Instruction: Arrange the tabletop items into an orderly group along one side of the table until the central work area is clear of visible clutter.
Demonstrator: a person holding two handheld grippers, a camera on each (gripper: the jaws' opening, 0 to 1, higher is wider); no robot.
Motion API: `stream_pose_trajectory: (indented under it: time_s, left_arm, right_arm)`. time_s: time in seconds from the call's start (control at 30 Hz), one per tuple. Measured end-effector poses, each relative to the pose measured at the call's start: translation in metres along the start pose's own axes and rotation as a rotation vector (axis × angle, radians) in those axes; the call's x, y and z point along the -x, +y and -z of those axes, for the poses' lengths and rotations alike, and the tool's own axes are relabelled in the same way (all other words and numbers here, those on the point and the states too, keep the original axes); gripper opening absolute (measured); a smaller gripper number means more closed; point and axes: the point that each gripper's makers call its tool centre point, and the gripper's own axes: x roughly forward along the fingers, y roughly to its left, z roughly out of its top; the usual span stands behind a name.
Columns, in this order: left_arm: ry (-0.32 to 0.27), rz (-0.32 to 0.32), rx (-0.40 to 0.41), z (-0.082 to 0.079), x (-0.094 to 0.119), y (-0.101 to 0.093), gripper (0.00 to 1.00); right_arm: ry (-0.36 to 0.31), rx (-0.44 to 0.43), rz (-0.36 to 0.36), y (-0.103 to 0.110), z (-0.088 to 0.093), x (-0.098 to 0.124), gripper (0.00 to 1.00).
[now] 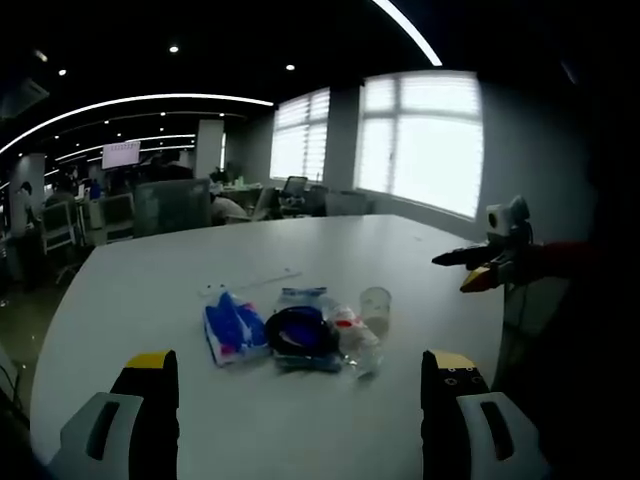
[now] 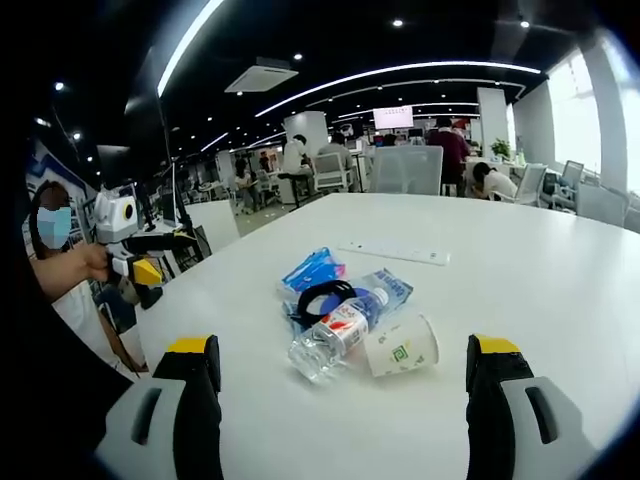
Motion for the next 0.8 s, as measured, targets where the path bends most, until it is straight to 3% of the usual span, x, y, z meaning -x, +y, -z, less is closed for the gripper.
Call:
stream_pose_trajectory:
  time_s: [0.8]
  left_arm:
    - [-0.007,0.001,0.012,0.0007,0.0038,0.0007,1.00]
  right_arm:
    - [0.008,-0.004,0.012,-0.0011,-0.0026,-0.0033,0.99]
